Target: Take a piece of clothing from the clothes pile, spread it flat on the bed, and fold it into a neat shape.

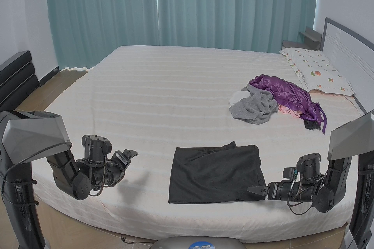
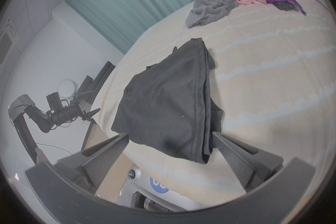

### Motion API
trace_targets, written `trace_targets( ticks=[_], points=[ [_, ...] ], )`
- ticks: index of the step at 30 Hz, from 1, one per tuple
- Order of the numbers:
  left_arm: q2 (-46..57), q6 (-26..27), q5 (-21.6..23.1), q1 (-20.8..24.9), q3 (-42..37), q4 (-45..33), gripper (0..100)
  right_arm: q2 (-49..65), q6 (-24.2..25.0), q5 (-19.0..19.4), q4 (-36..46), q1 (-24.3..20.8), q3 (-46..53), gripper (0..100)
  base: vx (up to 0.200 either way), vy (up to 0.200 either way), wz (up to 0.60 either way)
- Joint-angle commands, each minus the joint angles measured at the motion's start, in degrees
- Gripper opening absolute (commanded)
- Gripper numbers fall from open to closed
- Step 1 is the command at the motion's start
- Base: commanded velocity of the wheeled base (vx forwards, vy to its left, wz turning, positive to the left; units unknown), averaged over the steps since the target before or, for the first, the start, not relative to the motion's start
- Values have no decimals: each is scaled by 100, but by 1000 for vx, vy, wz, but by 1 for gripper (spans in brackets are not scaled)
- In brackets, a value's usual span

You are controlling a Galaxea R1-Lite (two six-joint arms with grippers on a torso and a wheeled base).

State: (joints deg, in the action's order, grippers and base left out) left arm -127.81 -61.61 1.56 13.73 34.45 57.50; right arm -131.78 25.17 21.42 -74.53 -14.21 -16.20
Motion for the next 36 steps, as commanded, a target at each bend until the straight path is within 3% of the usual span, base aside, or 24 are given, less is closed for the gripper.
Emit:
trace_targets(
  ticks=[1,4,5,12,18,28,29,36],
  points=[
    [-7,0,2,-2,0,-2,100,-234,5,-24,-88,15,-76,100,0,0,0],
    [-7,0,2,-2,0,-2,100,-287,-4,-24,-79,6,-76,100,0,0,0],
    [-7,0,2,7,0,-2,100,-357,-12,-33,-96,6,-76,0,0,0,0],
    [-7,0,2,-2,0,7,100,-331,-30,-41,-96,138,-59,0,0,0,0],
    [-7,0,2,7,0,-2,100,-252,-443,-33,-26,428,161,0,0,0,0],
    [-7,0,2,-2,0,-2,100,-243,-452,-33,-26,507,170,0,0,0,0],
    [-7,0,2,-2,0,-2,100,-243,-452,-33,-26,507,170,100,0,0,0],
    [-7,0,2,-2,0,-2,100,-208,-417,3,-35,543,82,100,0,0,0]
  ],
)
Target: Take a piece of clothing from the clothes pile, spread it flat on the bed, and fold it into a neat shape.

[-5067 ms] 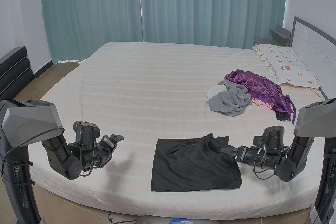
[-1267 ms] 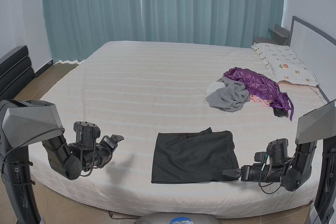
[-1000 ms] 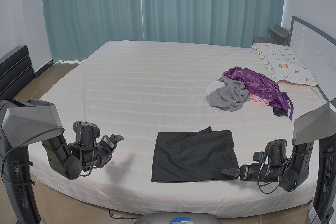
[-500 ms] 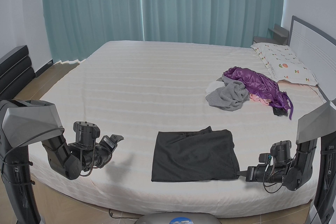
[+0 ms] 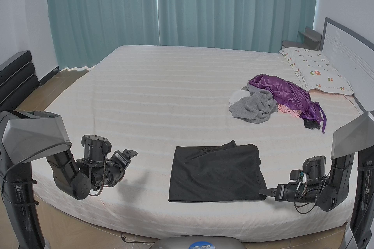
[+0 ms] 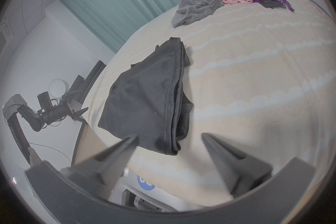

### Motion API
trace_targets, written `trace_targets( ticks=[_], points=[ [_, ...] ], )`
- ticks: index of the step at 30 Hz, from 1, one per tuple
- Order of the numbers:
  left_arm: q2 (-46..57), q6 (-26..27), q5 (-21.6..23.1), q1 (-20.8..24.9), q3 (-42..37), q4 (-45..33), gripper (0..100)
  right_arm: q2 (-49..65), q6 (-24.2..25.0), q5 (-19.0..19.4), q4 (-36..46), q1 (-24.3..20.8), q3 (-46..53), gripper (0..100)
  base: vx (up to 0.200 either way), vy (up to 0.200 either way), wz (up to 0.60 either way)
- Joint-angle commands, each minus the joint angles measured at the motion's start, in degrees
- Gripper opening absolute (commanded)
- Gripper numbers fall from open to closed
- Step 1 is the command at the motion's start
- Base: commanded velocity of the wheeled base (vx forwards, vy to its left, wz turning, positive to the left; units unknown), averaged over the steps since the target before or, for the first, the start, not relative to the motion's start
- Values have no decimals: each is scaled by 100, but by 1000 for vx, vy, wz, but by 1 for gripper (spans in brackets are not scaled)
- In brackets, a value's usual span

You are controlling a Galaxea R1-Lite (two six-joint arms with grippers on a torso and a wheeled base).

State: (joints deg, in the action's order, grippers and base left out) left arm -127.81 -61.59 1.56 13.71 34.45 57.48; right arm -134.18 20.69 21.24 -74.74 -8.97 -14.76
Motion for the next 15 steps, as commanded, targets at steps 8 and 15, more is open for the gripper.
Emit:
trace_targets(
  ticks=[8,15],
  points=[
    [-7,-2,2,0,0,0,100,-47,1025,-155,3,-34,-1099,100,0,0,0],
    [-7,-2,-7,8,0,0,100,-521,1754,-322,126,-131,-2083,100,0,0,0]
  ],
)
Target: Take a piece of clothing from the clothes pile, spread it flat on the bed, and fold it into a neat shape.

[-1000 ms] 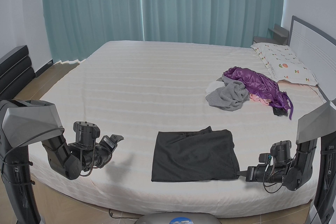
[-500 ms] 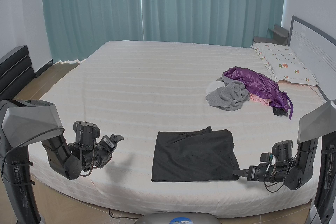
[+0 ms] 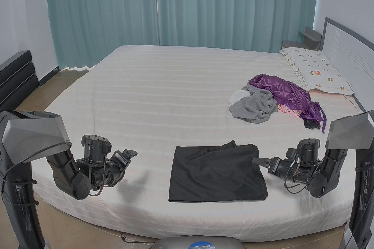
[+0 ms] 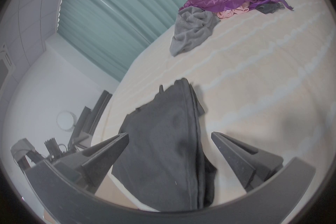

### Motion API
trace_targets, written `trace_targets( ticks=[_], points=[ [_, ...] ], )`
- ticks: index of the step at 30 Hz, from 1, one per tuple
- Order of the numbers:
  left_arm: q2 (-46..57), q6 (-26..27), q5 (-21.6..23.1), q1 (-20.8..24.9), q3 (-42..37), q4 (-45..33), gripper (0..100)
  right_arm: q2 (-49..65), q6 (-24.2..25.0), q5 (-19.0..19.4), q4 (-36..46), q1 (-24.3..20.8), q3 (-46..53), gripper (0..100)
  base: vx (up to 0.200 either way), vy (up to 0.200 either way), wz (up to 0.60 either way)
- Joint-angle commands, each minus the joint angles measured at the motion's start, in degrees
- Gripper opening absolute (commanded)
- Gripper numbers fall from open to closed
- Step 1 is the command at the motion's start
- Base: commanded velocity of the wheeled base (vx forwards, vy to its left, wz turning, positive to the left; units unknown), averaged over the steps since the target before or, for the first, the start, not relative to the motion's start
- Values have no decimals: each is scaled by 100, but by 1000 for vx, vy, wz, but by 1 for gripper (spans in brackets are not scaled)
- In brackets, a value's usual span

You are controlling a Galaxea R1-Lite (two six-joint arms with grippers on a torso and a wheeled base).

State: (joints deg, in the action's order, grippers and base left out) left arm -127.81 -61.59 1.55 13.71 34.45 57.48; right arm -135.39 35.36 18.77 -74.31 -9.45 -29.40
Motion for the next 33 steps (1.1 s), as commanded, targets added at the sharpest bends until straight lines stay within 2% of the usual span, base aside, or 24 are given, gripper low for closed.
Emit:
trace_targets(
  ticks=[1,8,15,17,18,23,33],
  points=[
    [-7,-2,-5,0,0,0,100,-497,375,-84,163,-119,-839,100,0,0,0],
    [-7,-2,-5,0,0,9,100,-1104,480,-454,593,-136,-2017,100,0,0,0],
    [-7,-2,-5,0,0,9,100,-1165,533,-462,717,-92,-2395,100,0,0,0],
    [-7,-2,-5,0,0,9,100,-1200,744,-471,945,-92,-2649,100,0,0,0],
    [-7,-2,-5,0,0,9,100,-1200,779,-471,954,-92,-2702,0,0,0,0],
    [-7,-2,-5,0,0,9,100,-1148,1025,-489,963,-31,-2720,0,0,0,0],
    [-7,-2,-14,8,0,9,100,-1148,1034,-497,971,163,-2720,0,0,0,0]
  ],
)
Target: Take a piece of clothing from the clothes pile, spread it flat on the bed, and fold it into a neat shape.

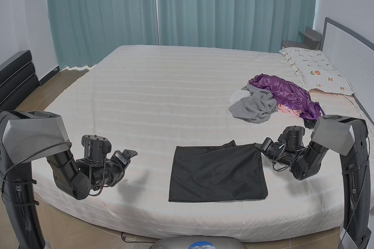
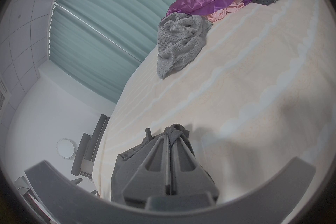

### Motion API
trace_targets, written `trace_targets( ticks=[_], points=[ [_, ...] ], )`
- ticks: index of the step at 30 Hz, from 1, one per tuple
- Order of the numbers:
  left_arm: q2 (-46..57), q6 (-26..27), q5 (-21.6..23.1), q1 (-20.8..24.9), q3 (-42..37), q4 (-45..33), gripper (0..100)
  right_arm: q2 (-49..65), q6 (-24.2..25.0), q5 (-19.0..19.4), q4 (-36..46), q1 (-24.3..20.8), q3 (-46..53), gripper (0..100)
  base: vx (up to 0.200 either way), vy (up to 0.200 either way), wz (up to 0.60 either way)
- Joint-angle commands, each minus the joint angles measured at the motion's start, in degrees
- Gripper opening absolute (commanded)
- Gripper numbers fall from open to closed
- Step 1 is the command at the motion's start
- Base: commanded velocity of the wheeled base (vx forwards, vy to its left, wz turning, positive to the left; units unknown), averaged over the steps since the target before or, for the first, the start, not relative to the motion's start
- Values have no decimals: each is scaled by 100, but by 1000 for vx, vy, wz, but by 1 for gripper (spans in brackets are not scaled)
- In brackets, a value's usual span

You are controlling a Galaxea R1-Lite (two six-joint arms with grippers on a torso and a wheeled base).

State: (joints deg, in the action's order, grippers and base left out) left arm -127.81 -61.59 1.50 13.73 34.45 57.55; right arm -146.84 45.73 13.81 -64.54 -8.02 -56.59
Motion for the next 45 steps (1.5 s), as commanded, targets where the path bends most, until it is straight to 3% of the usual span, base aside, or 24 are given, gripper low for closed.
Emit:
trace_targets(
  ticks=[1,8,9,17,26,35,39,45],
  points=[
    [-7,-2,-1,-2,0,2,100,-3,-2,-1,3,20,-10,0,0,0,0],
    [-7,-2,-1,7,0,2,100,-12,-2,-1,64,20,-19,0,0,0,0],
    [-7,-2,-9,-2,-9,2,100,15,15,7,82,29,-10,100,0,0,0],
    [1,-20,-1,-2,0,2,100,313,393,51,-235,64,465,100,0,0,0],
    [63,-38,-9,209,-70,2,100,621,428,51,-938,108,1379,100,0,-200,0],
    [89,-46,-18,368,-105,2,100,560,419,16,-973,99,1423,100,0,-200,0],
    [72,6,-9,543,-96,-7,100,498,411,7,-973,73,1423,100,0,0,0],
    [-201,806,-18,912,352,-25,100,375,376,-36,-999,-24,1405,100,0,0,0]
  ],
)
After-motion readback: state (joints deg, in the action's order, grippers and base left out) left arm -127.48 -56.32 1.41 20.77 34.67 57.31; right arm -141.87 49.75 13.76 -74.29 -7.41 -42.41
